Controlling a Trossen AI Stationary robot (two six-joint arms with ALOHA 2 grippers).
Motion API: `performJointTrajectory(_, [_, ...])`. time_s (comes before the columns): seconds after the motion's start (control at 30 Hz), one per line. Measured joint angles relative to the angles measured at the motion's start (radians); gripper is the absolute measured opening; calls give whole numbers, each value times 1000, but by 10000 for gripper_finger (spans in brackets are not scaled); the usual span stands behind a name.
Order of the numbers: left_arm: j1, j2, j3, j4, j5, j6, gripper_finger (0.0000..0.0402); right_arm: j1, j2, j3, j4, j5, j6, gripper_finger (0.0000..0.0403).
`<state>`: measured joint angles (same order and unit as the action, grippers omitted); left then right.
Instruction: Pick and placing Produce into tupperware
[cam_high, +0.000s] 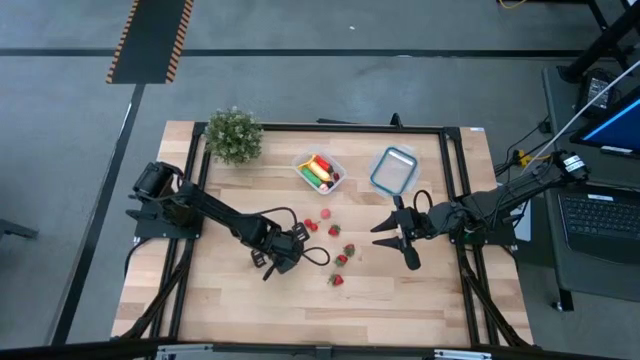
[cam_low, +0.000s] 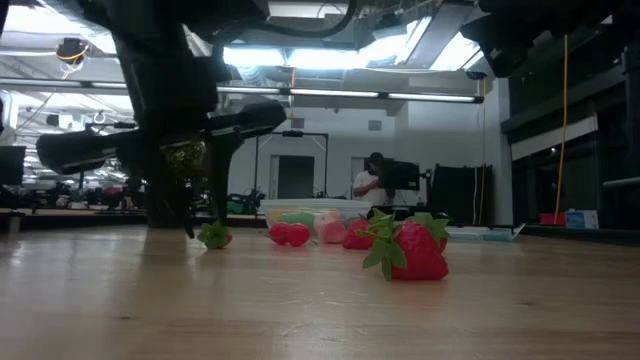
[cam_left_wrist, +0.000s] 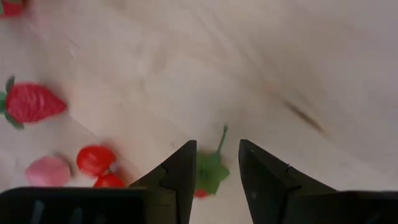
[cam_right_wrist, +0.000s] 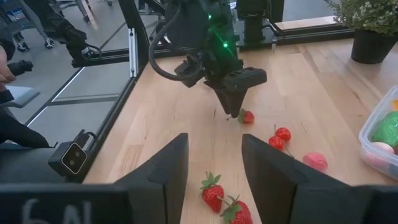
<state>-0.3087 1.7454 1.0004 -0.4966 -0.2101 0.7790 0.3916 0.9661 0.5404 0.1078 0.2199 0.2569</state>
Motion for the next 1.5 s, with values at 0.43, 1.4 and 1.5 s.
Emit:
performJointTrajectory(0.43, [35, 23, 0, 10, 74, -10, 97, 0, 0, 0, 0, 0, -3, 152])
performJointTrajectory(1.4, [29, 65, 0, 5, 18, -141, 2, 0, 1, 0, -2, 0, -4, 152])
performJointTrajectory(1.5, [29, 66, -1, 18, 8, -199, 2, 0, 1, 0, -2, 0, -4, 152])
